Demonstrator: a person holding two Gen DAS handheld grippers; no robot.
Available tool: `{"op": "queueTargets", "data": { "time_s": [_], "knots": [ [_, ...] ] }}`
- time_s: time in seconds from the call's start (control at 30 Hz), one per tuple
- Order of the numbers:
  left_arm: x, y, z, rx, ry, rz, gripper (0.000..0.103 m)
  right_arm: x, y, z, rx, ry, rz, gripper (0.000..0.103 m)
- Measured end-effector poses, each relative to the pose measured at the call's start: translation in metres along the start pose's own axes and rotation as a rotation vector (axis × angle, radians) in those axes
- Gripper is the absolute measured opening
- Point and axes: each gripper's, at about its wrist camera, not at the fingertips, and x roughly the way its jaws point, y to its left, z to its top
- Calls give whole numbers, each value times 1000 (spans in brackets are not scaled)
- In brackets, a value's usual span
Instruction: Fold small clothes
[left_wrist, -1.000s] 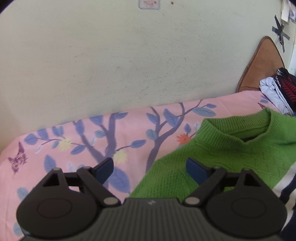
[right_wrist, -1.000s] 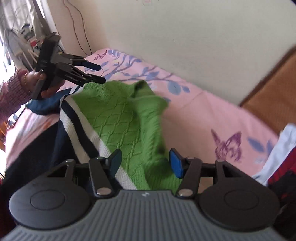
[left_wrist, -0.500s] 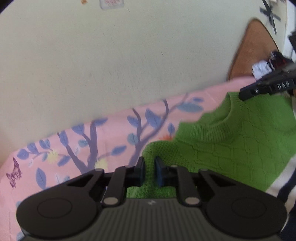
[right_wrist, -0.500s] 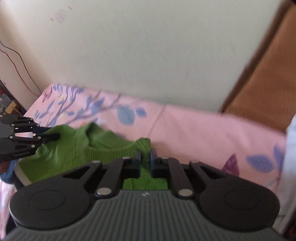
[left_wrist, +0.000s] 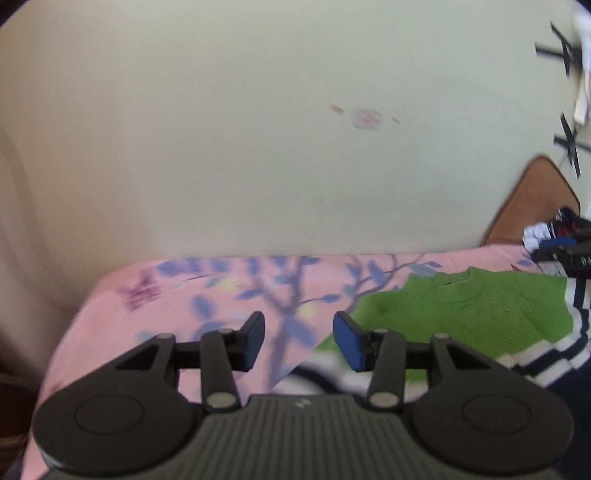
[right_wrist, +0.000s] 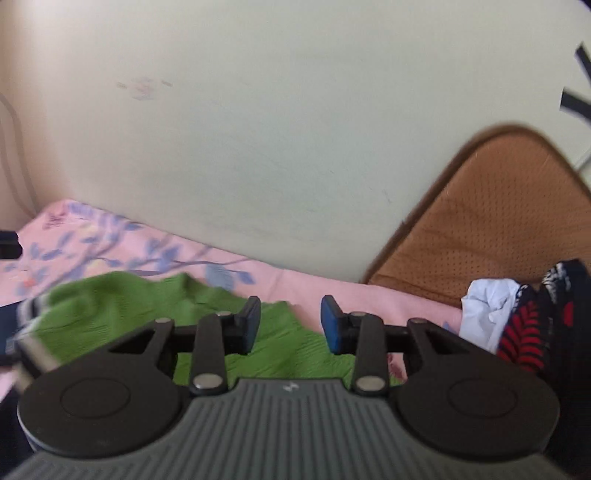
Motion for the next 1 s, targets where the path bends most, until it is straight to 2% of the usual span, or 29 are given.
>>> {"op": "queueTargets", "data": {
  "time_s": [0.07,0.17,0.27,0.4,0.5,0.53,0.6,0.63,0.67,0.73,0.77,0.83,0.9,0.93,1.0],
  "knots": [
    [-47,29,-18,-44,-22,47,42,-9,36,-2,-67,-6,77,40],
    [-108,68,-41,-97,-43,148,42,5,107,-4,-224,-9,227,40],
    [-163,95,-63,-152,-100,204,45,10,194,-22,-402,-10,379,41],
    [-216,114,-88,-204,-178,198,47,36,309,-43,-613,-20,513,44],
    [-243,119,-107,-208,-217,176,47,66,369,-50,-665,10,560,46],
    [-252,119,-113,-201,-230,170,48,75,387,-50,-657,44,582,47],
    [-267,122,-124,-189,-253,170,51,96,415,-49,-645,108,605,55],
    [-274,125,-128,-192,-262,179,52,105,430,-51,-654,108,583,56],
    [-279,128,-132,-202,-269,189,52,107,436,-50,-631,67,578,49],
    [-291,136,-138,-232,-281,203,52,116,453,-32,-570,119,565,9],
    [-295,139,-140,-246,-290,212,52,116,460,-17,-498,111,539,9],
    [-298,144,-140,-263,-309,237,51,109,466,15,-383,50,547,9],
    [-295,146,-138,-276,-314,252,51,101,471,57,-237,28,615,9],
    [-291,146,-137,-287,-306,247,51,98,473,73,-186,18,652,9],
    [-281,143,-134,-293,-287,217,51,98,471,96,-138,10,641,9]
  ]
}}
